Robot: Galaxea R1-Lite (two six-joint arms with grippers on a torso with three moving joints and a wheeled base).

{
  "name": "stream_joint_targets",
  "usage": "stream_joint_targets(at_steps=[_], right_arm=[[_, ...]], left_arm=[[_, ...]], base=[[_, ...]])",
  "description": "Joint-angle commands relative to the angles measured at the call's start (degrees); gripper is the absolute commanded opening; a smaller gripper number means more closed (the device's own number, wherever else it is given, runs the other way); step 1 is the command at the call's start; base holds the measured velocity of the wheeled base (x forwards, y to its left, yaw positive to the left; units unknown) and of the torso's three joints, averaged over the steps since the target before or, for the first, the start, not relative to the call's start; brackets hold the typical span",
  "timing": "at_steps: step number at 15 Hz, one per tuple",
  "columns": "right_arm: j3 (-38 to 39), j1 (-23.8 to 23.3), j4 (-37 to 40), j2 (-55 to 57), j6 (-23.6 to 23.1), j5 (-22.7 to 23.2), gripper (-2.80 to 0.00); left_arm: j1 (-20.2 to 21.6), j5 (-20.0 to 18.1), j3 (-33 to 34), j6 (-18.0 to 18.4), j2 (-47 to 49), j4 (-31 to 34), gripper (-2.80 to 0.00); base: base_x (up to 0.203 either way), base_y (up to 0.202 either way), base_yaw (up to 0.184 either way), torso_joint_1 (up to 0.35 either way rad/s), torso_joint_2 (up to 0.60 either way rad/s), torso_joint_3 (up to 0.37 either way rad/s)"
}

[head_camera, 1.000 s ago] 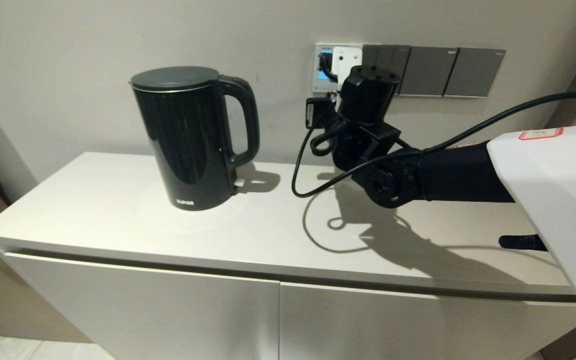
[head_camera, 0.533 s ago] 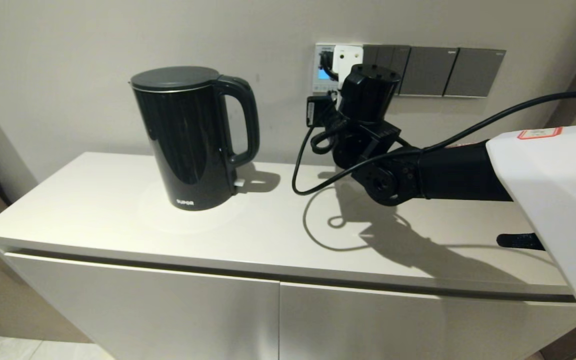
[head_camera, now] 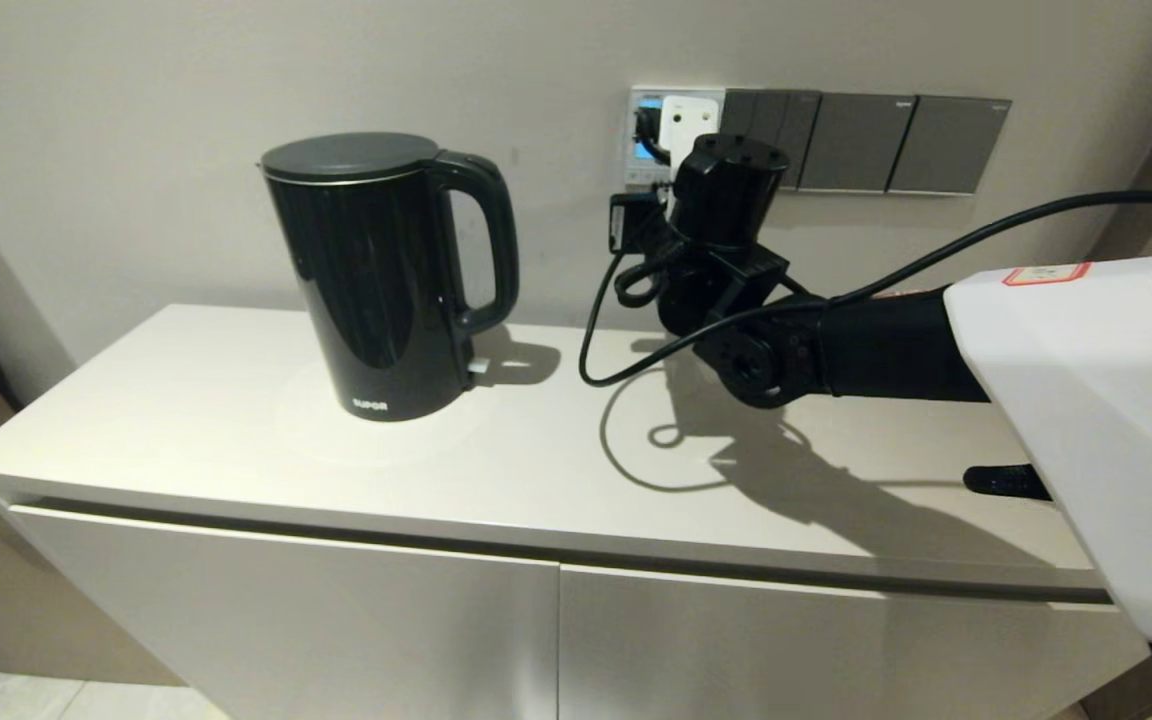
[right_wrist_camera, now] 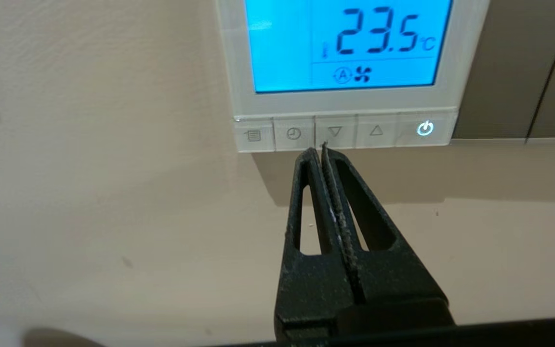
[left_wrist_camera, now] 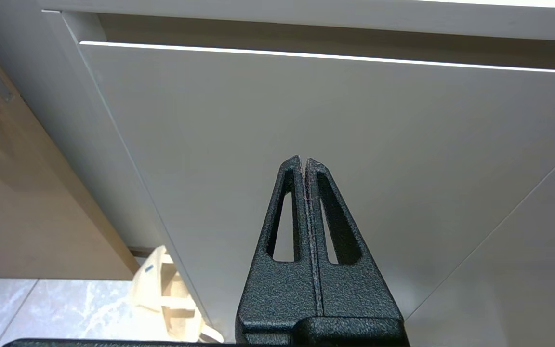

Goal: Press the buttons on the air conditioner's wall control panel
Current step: Press the temperature increase button

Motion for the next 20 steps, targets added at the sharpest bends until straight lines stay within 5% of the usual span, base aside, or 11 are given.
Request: stream_joint_targets(at_steps=[1,20], right_arm=[[-0.5,0.0,-0.2,0.7,-0.1,-0.2,-2.8],[-1.2,-1.0,0.0,0.5,-0.6,-0.3,-2.8]], left_arm=[[0.0,-0.1,0.0,0.0,0.0,0.0,-2.8],[0.0,0.0,0.0,0.0,0.0,0.0,-2.8]], base=[[0.0,0.0,0.0,0.0,0.0,0.0],[0.0,0.0,0.0,0.0,0.0,0.0]])
